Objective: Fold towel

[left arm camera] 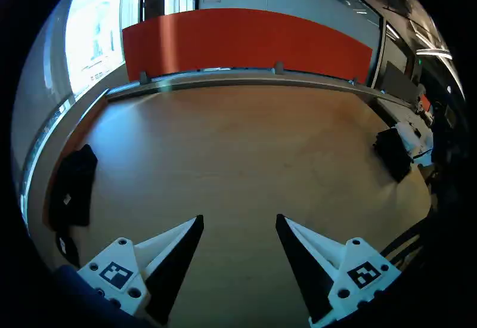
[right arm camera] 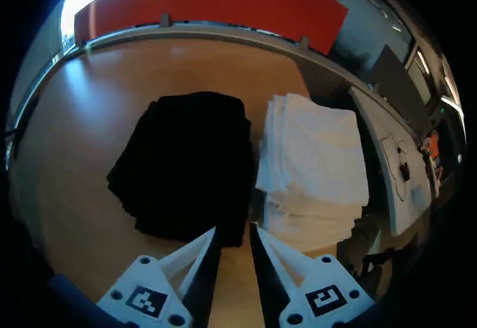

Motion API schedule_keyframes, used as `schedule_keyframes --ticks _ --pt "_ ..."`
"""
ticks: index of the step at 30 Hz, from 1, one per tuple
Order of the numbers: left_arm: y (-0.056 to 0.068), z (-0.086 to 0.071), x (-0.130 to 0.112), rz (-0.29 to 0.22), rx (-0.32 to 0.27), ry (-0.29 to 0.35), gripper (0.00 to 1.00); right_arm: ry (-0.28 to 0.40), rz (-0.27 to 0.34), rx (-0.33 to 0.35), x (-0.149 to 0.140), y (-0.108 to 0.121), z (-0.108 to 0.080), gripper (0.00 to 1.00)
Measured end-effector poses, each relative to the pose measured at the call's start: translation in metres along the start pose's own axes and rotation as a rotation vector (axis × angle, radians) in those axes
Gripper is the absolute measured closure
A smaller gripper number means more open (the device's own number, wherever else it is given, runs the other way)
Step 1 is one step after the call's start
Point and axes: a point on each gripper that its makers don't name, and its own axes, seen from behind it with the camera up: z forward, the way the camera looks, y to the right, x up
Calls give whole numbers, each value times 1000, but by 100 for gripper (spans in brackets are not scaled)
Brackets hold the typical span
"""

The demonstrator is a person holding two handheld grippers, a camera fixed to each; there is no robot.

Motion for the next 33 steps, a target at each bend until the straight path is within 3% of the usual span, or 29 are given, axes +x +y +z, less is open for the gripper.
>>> schedule_keyframes --ticks 2,4,10,18,29,33 --pt "1 0 0 1 -3 1 11 12 5 -4 1 -1 -4 34" --pt "1 0 0 0 -6 3 10 23 10 -4 2 -3 -7 24" --pt "2 -2 1 0 -15 11 10 55 30 0 8 -11 -17 9" --pt "-3 -6 4 -5 -21 28 11 119 51 -5 21 -21 -36 0" --pt "-8 -12 13 -5 -27 64 11 293 122 -24 59 -45 -69 0" --pt "-9 -12 17 -1 -28 77 11 401 148 -38 82 -52 -86 0"
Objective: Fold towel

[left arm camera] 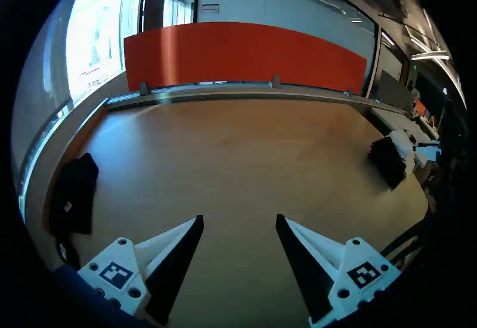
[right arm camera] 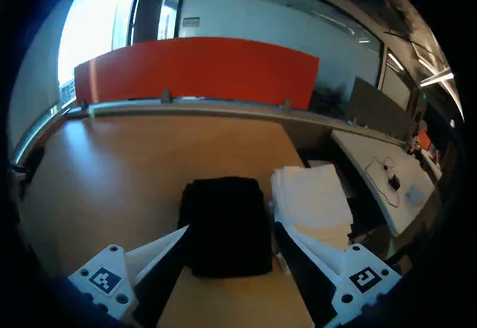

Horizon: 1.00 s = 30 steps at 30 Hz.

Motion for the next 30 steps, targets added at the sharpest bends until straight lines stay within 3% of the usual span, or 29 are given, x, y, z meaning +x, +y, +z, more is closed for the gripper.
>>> schedule_keyframes --ticks 9,15,23,30 --pt "-2 2 13 14 1 31 11 295 69 -20 81 -24 -26 0" --pt "-2 3 21 12 0 54 11 430 70 -5 118 -47 -45 0" --pt "-10 2 46 -8 19 132 11 486 49 20 143 -81 -50 0" --pt "-31 -9 88 -14 79 272 11 505 47 48 161 -117 -50 0"
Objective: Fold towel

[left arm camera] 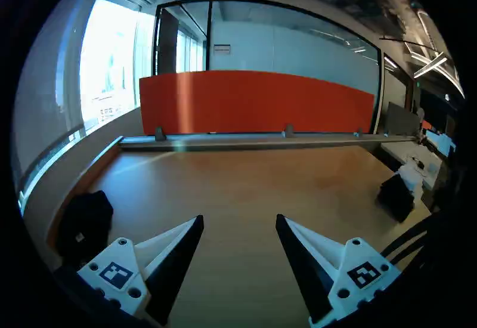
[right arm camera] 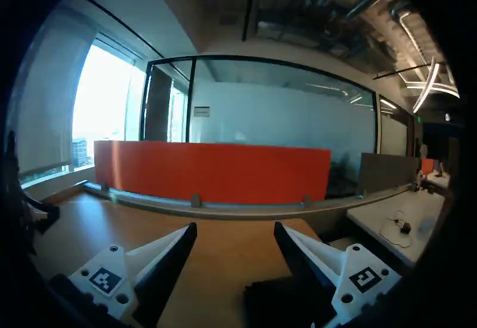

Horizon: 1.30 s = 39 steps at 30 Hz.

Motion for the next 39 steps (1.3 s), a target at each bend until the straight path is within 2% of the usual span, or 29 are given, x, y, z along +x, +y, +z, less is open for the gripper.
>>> schedule_keyframes --ticks 9,15,20,27,39 --pt "-23 0 41 -47 49 118 11 3 21 15 6 -40 8 0" --pt "-36 0 54 -51 72 163 11 -19 21 21 4 -64 11 0" --pt "-43 1 57 -48 81 188 11 -18 33 20 5 -78 13 0" --pt "-49 6 58 -48 79 220 11 -12 3 26 5 -97 17 0" --pt "-62 18 48 -10 93 292 11 0 -3 20 -7 -118 21 0"
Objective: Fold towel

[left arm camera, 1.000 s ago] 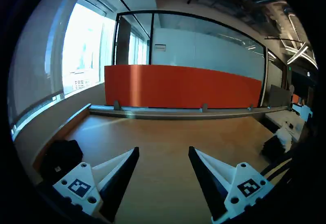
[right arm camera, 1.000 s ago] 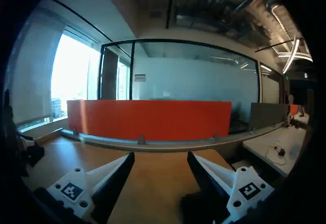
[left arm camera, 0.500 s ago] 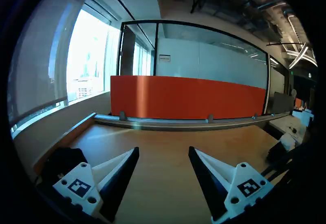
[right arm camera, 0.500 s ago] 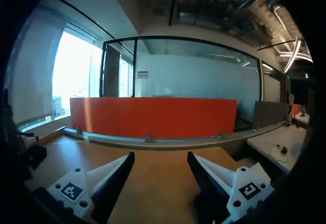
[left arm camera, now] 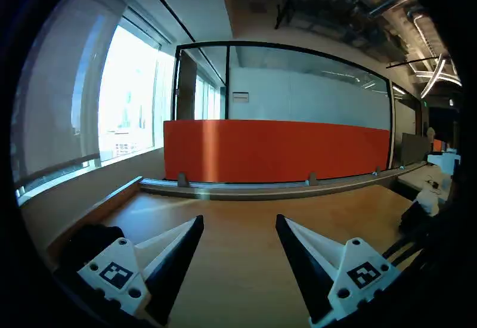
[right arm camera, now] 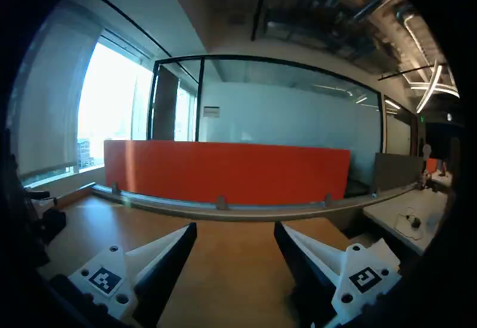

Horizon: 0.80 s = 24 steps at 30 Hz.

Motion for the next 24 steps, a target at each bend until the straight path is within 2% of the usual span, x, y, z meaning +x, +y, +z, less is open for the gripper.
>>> schedule_keyframes --ticks 9,17,24 --pt "-11 9 -25 9 9 60 11 -8 7 26 -19 -19 4 0" --pt "-22 10 -52 37 12 85 11 6 24 9 -28 -21 14 0" --pt "-35 13 -80 34 31 101 11 11 29 -14 -41 -19 22 0"
